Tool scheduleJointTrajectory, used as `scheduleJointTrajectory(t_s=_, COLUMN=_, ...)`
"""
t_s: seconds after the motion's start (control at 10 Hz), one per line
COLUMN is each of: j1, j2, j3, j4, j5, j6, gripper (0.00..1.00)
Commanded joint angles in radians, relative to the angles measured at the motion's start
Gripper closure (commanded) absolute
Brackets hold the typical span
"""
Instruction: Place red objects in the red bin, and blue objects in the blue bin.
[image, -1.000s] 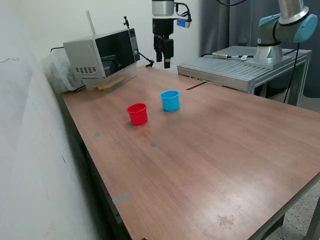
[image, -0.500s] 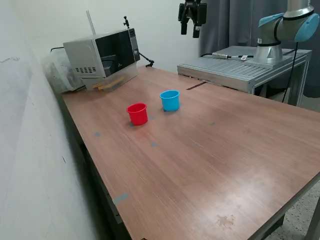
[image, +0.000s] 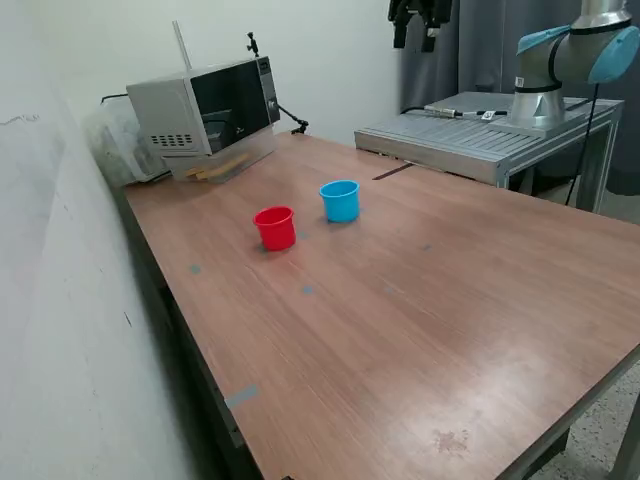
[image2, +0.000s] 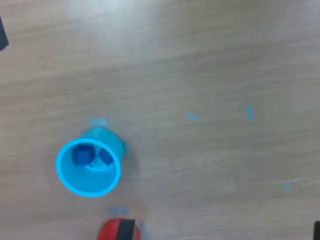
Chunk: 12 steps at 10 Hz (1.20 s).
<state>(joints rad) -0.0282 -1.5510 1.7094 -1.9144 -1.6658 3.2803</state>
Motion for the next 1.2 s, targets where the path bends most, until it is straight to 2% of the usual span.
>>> scheduleJointTrajectory(t_s=0.0, j1=0.007, j2=-0.096, j3=0.099, j4=0.000, j5=0.000, j6=0.001, gripper=0.00)
scheduleJointTrajectory(t_s=0.4, j1=0.007, j2=-0.146, j3=0.170, j4=0.001, j5=0.000, j6=0.001, gripper=0.00)
scheduleJointTrajectory(t_s=1.1, j1=0.007, j2=-0.162, j3=0.199, j4=0.029, j5=0.000, j6=-0.001, gripper=0.00)
